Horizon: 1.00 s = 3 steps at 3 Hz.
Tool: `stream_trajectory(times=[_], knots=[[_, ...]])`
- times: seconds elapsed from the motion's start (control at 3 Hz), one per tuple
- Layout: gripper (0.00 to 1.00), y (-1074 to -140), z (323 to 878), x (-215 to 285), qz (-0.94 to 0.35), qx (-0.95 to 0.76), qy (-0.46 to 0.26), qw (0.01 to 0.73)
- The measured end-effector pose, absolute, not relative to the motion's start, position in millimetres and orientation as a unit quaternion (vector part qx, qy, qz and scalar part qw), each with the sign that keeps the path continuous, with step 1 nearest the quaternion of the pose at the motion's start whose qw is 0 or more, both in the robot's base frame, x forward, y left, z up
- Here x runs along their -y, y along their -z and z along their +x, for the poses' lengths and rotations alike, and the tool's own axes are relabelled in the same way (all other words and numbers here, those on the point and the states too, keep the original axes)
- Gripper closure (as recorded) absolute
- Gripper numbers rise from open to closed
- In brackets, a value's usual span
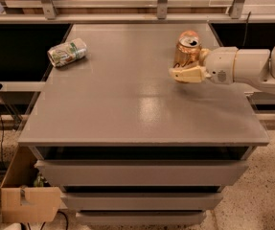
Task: Pick orange can
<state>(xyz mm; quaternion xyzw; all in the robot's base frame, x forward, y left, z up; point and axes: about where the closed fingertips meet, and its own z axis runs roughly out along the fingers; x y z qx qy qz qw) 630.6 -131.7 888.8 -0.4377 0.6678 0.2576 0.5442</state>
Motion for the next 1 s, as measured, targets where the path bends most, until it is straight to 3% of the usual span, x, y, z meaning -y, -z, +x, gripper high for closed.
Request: stream_trajectory(times=[0.33, 1.0], knots=[[1.0, -914.0, 625.5, 129.8, -0.454, -0.638, -0.274, 0.559], [1.0, -962.4, 603.1, 116.9, -0.527, -0.56, -0.316, 0.556]])
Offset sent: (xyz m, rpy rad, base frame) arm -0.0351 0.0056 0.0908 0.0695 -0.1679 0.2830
